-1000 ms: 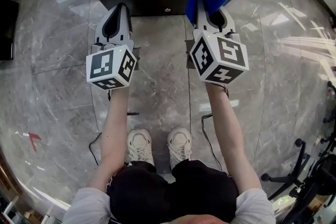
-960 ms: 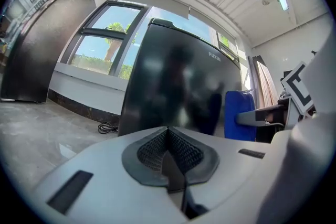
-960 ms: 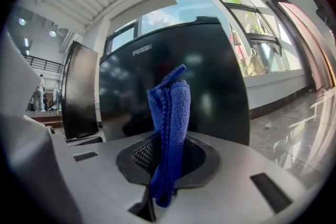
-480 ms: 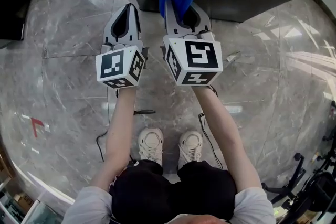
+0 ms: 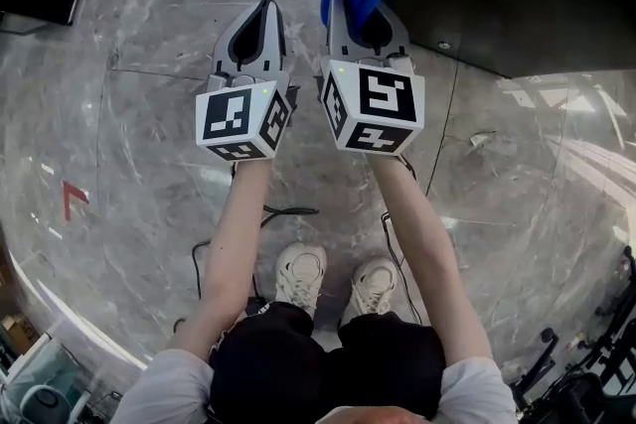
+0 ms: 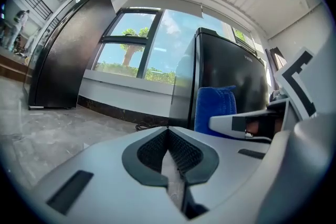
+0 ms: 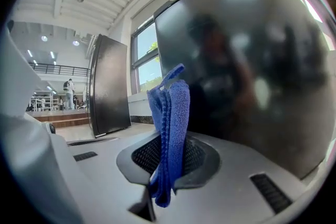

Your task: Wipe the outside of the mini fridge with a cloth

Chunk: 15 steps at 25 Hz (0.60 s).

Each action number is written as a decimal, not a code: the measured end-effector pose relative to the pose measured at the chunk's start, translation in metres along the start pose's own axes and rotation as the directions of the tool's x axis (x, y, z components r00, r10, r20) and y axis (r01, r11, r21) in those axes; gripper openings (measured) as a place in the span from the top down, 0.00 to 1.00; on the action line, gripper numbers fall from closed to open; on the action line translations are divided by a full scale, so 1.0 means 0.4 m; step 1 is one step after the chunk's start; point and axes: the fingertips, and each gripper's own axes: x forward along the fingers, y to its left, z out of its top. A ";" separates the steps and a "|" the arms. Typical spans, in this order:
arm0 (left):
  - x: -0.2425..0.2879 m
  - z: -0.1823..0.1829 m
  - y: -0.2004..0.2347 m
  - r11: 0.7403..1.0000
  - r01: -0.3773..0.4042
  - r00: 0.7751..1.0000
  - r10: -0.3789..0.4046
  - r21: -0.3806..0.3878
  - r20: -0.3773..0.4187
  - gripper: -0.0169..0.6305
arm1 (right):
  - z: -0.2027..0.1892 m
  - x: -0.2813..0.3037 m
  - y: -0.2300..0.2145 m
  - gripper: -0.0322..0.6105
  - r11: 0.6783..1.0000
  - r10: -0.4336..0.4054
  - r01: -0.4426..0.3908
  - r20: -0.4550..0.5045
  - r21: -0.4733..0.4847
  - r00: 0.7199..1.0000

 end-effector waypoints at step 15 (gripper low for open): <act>0.009 -0.022 -0.080 0.998 0.050 0.998 -0.049 0.026 -0.032 0.97 | -0.013 -0.098 -0.200 0.84 0.986 -0.163 0.163 -0.003 0.034 0.987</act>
